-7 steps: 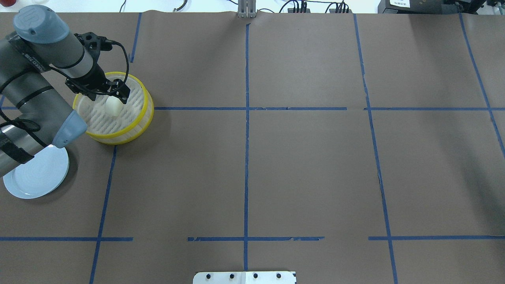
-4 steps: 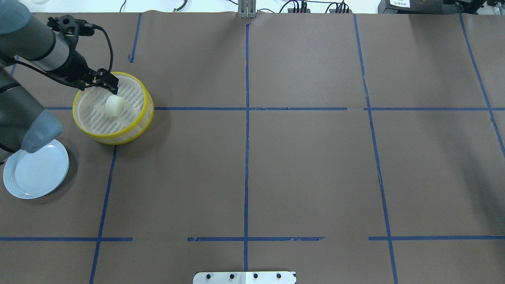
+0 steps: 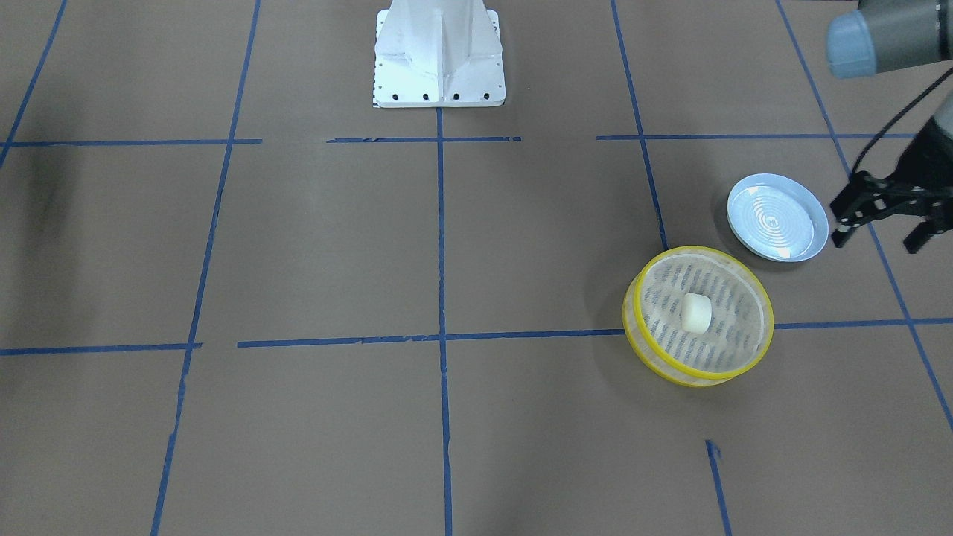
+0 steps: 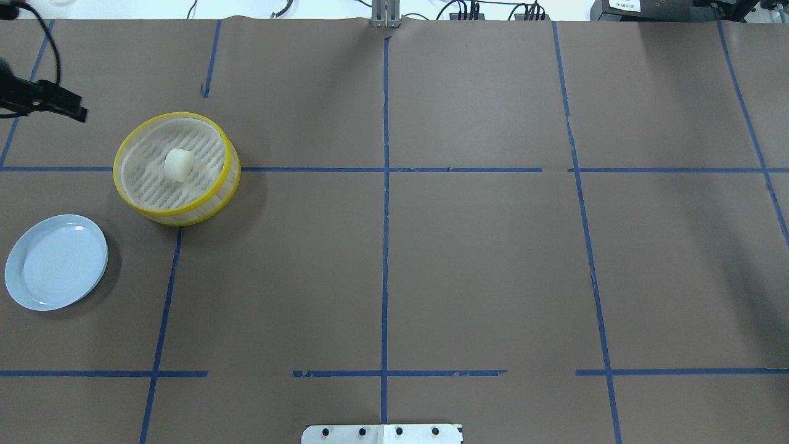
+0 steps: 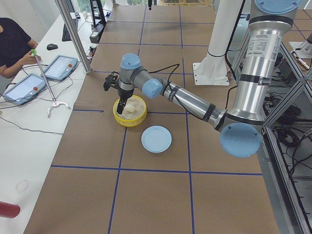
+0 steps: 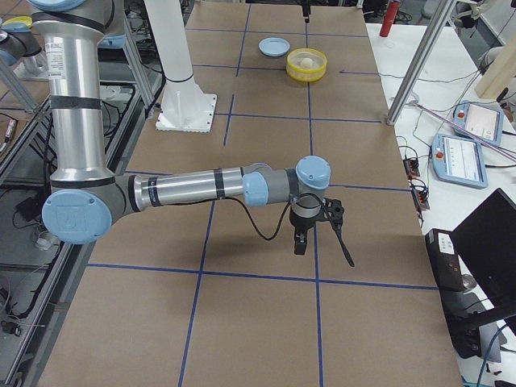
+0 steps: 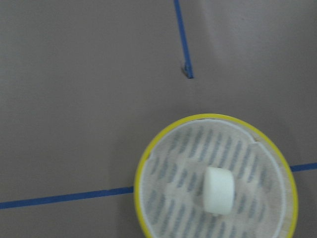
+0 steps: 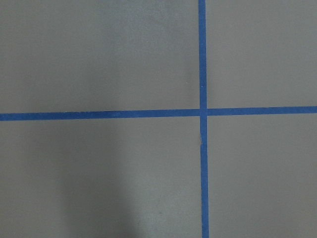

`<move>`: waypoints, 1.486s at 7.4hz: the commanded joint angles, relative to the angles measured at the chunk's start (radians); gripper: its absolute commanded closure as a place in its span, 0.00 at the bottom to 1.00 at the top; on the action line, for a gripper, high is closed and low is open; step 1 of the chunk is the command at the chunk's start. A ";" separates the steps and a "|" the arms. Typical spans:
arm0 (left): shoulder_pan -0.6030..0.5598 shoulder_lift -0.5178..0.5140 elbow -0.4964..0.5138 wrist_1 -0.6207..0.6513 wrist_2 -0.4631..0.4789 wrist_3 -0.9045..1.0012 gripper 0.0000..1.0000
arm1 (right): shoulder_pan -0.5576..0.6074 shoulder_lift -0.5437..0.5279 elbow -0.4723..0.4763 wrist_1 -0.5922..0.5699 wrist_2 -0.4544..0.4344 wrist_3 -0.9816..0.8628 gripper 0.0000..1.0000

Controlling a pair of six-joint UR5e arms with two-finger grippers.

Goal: Place bun in steamer

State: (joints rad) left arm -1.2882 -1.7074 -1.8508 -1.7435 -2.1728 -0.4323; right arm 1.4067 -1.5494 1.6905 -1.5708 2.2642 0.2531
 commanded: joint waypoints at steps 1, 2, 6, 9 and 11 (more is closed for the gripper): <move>-0.187 0.085 0.141 -0.007 -0.054 0.288 0.00 | 0.000 0.000 0.000 0.000 0.000 0.000 0.00; -0.277 0.090 0.241 -0.004 -0.058 0.466 0.00 | 0.000 0.000 0.000 0.000 0.000 0.000 0.00; -0.342 0.144 0.323 -0.005 -0.114 0.506 0.00 | -0.002 0.000 0.000 0.000 0.000 0.000 0.00; -0.336 0.201 0.236 -0.005 -0.165 0.350 0.00 | 0.000 0.000 0.000 0.000 0.000 0.000 0.00; -0.314 0.199 0.233 -0.004 -0.163 0.322 0.00 | 0.000 0.000 0.000 0.000 0.000 0.000 0.00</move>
State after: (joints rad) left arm -1.6186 -1.5105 -1.6094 -1.7483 -2.3344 -0.0858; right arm 1.4064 -1.5493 1.6905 -1.5708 2.2641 0.2531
